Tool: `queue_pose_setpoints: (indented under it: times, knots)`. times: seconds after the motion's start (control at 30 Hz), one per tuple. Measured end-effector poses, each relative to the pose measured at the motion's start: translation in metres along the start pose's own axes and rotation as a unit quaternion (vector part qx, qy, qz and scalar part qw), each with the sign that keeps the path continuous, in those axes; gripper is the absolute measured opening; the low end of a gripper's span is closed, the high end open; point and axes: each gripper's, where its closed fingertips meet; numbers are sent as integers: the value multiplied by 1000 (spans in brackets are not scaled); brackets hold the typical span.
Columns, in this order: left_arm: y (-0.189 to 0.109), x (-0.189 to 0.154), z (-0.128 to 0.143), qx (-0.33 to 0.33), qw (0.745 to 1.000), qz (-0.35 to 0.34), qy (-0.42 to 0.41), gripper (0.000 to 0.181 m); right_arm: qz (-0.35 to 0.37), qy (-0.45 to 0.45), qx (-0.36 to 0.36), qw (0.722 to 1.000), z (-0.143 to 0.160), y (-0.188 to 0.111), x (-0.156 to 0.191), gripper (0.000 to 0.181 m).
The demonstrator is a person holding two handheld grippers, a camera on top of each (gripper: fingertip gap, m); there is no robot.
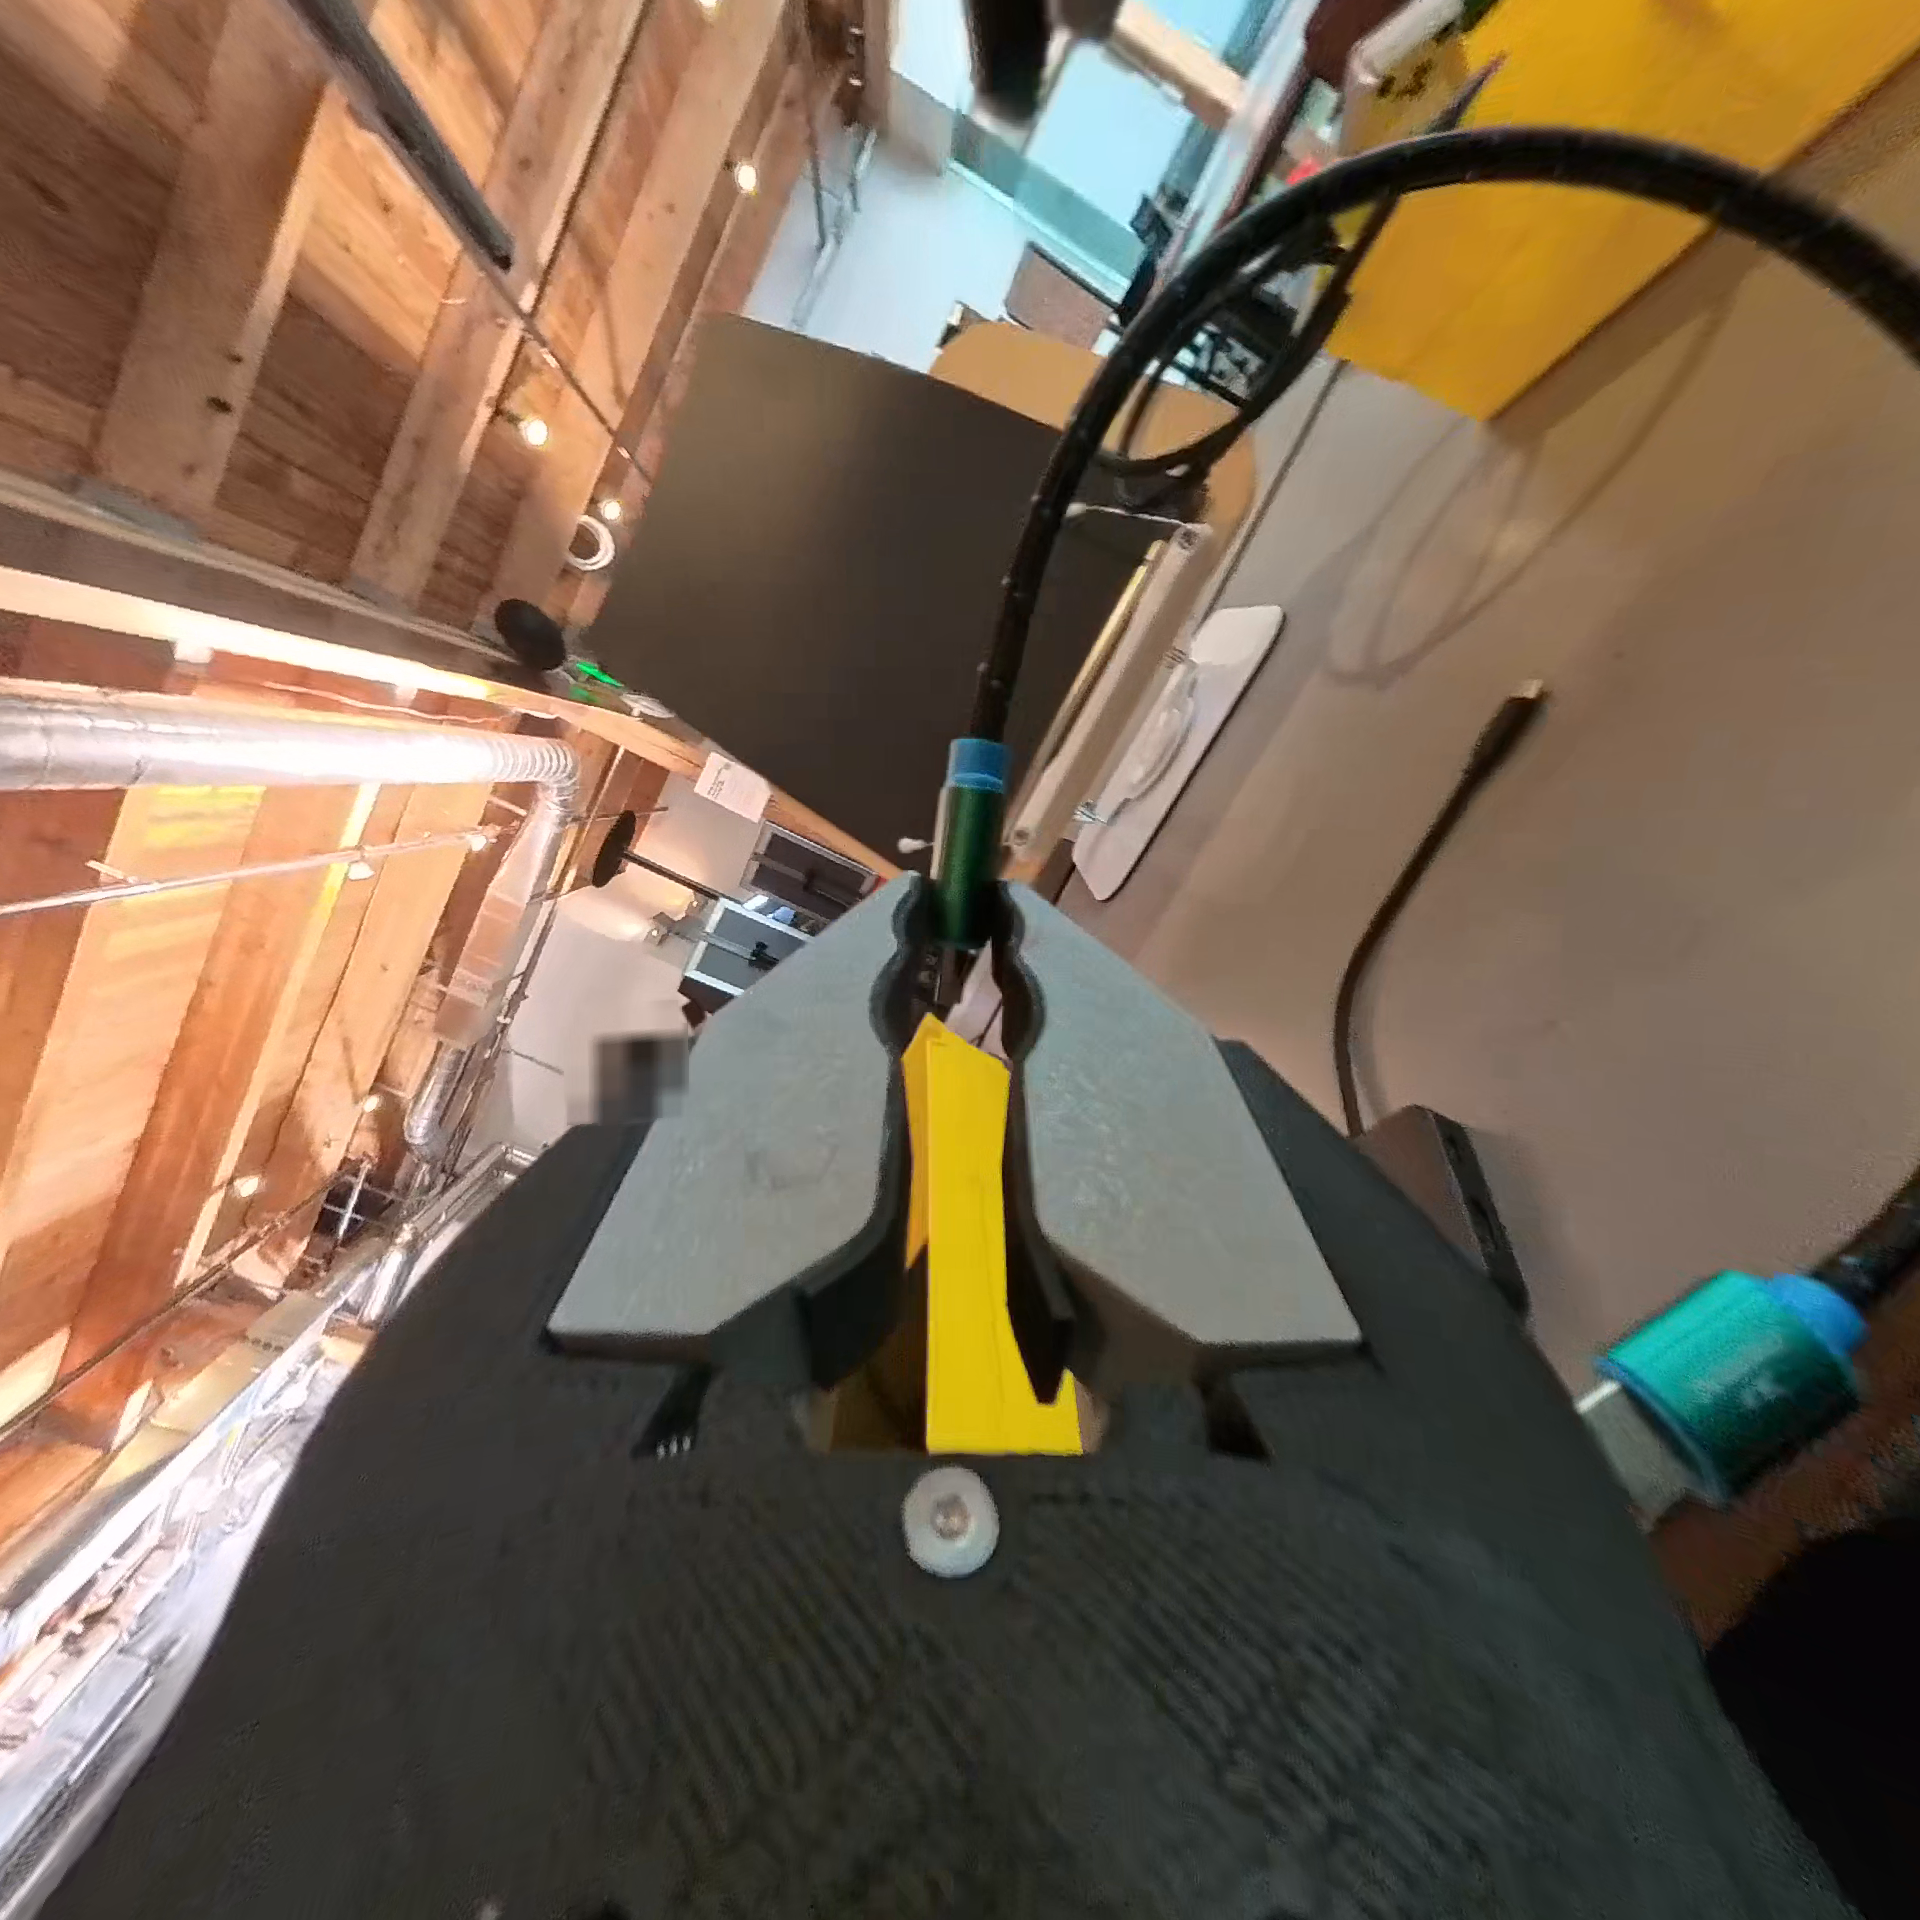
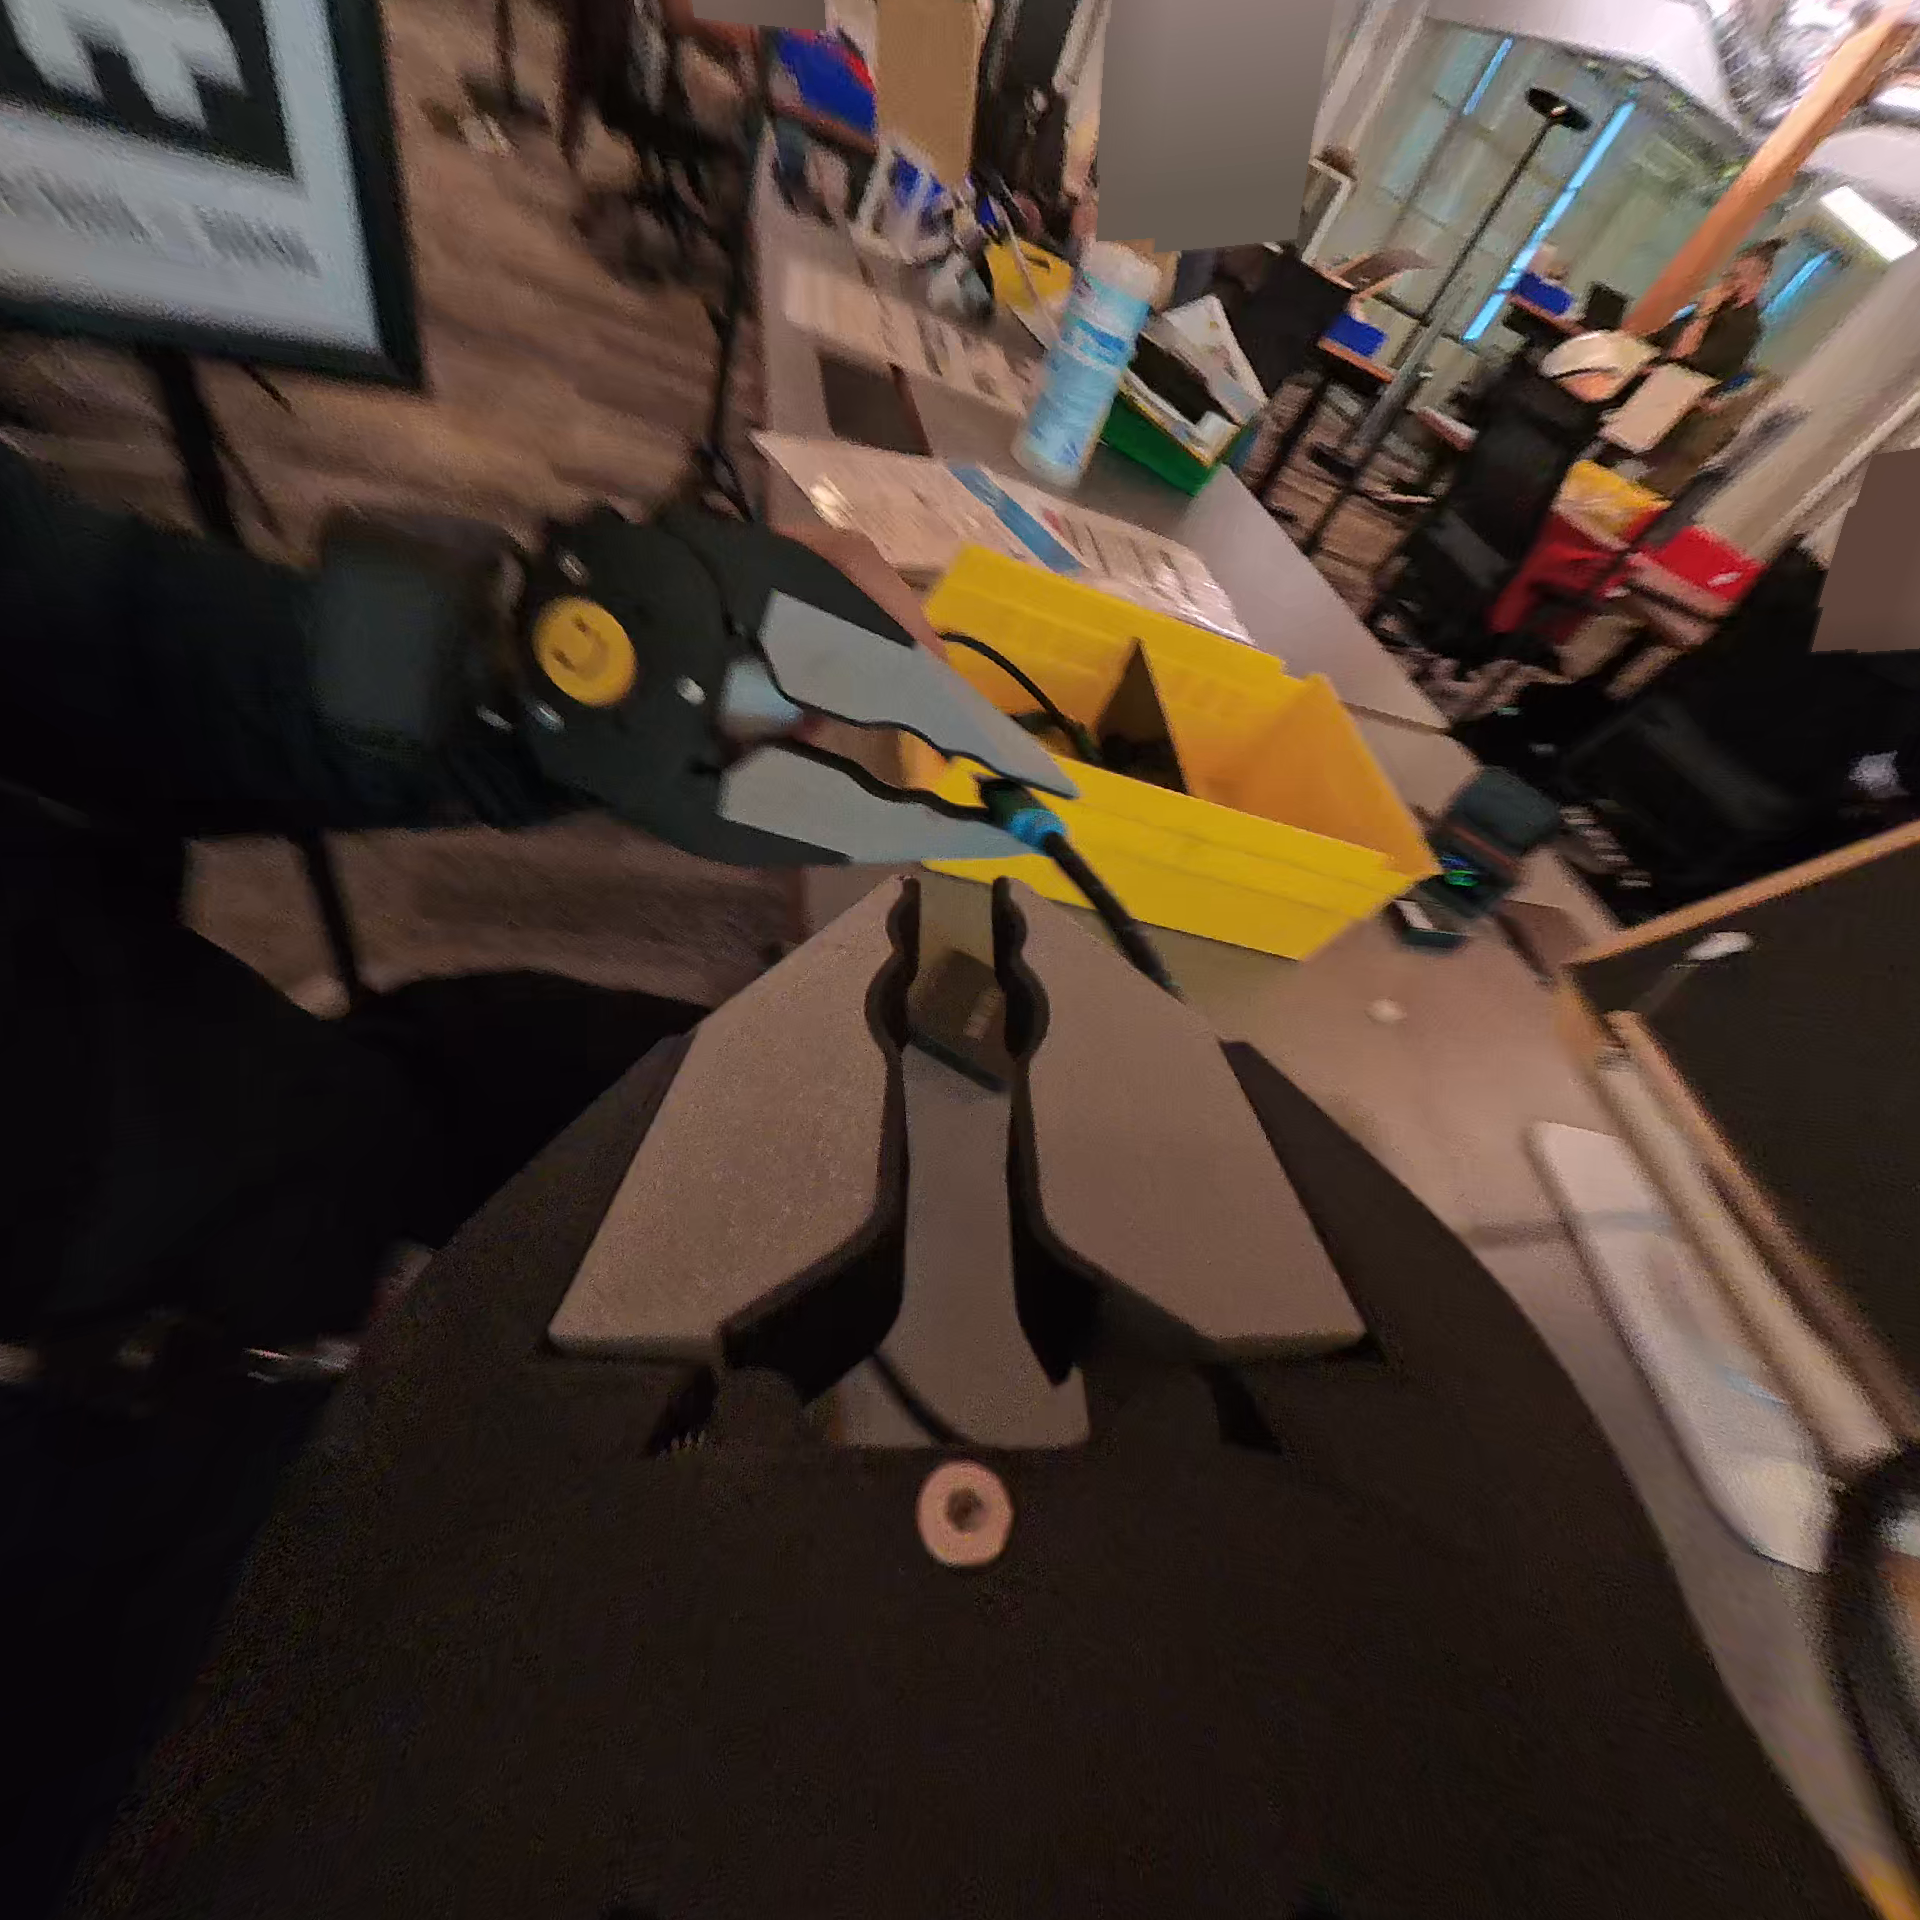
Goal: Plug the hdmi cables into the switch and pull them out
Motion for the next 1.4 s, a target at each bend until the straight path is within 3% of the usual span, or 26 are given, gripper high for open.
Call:
queue_pose_setpoints:
  times: [0.1,0.2,0.3,0.43,0.5,0.67,0.97,1.2,1.27,1.4]
  knots:
    - [-2,10,-3,-5,999,-33,-15,8,-69,69,7,995,0,7,24,23]
    - [-7,20,-4,-11,997,-61,-38,8,-95,133,34,986,11,27,31,33]
    - [-10,21,-11,-29,997,-61,-48,8,-44,189,17,981,17,49,9,42]
    - [-12,19,-15,-35,997,-62,-39,9,-29,256,-114,960,-5,44,-12,41]
    - [-13,17,-16,-39,997,-56,-42,9,-44,275,-111,954,-2,45,-13,30]
    - [-14,10,-25,-58,997,-43,-41,8,-36,270,-108,956,4,51,-14,44]
    - [-16,0,-40,-81,995,-54,-6,9,-86,300,-119,943,1,49,-6,18]
    - [-17,1,-41,-75,992,-91,51,9,-115,314,-113,936,2,46,-3,16]
    - [-14,-4,-39,-72,994,-72,42,8,-110,308,-100,940,7,47,-6,16]
    - [-5,-22,-21,-45,996,61,-37,10,-63,260,-70,961,21,51,-15,15]
Point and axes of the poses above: each gripper's, where its closed fingertips meet, y out along the fingers, z out of its underside, x = y × z across the jaws, and after that the axes turned 10 degrees about z, right-handed
